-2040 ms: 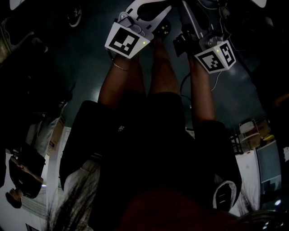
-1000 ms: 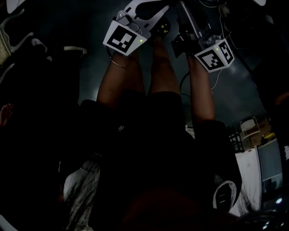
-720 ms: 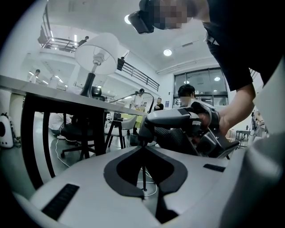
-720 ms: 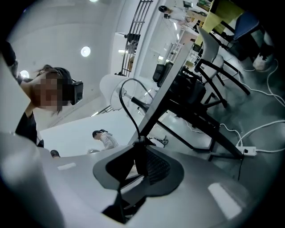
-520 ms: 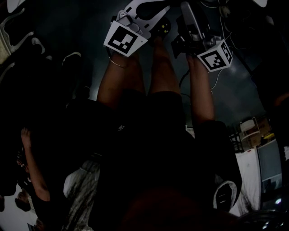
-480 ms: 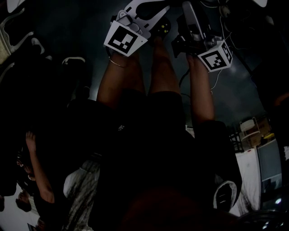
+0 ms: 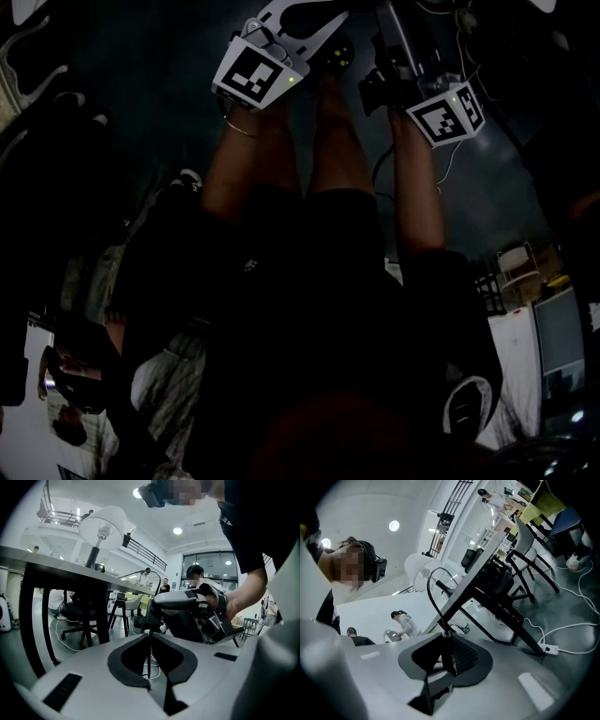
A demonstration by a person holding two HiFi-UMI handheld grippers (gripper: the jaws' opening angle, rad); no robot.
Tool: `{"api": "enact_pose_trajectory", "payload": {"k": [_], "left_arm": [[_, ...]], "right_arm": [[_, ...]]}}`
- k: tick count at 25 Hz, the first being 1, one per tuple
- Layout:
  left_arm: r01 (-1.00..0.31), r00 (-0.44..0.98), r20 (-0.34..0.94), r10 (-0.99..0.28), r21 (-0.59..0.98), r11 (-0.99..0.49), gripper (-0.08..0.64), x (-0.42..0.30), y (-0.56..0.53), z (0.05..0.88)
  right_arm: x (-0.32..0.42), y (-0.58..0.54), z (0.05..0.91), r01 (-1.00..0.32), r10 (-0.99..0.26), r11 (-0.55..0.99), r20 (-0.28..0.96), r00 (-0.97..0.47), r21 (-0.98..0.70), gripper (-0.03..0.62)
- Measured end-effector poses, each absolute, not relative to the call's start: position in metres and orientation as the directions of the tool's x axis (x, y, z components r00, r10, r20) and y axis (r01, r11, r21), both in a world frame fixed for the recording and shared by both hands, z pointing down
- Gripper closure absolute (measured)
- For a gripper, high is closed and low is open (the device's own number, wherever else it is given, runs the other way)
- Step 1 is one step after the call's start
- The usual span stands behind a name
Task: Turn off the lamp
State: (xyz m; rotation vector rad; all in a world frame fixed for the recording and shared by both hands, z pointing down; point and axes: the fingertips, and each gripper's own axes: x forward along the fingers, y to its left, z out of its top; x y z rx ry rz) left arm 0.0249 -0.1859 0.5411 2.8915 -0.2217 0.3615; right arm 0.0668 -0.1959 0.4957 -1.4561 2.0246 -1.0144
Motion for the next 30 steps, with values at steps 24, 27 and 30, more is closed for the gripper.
{"api": "enact_pose_trajectory", "payload": {"k": [24,27,30], "left_arm": [[-0.244,0.948,0.258,-0.184,0.222,-0.944,0.554,-0.003,-0.185,0.542],[-0.248,0.948,0.258,-0.189,0.219,-0.944,0.554,-0.004,-0.186,0.541],[-0.249,0.947,0.261,-0.19,0.219,-0.943,0.554,-0.006,-0.186,0.543]], "right_arm": [[0.072,-0.181,0.535,-0.745,-0.935,0.068,0.218,-0.279,-0.663,0.531],[0.074,-0.18,0.533,-0.738,-0.94,0.067,0.205,-0.272,-0.672,0.534],[0.075,-0.181,0.533,-0.741,-0.943,0.066,0.2,-0.265,-0.669,0.545]]}}
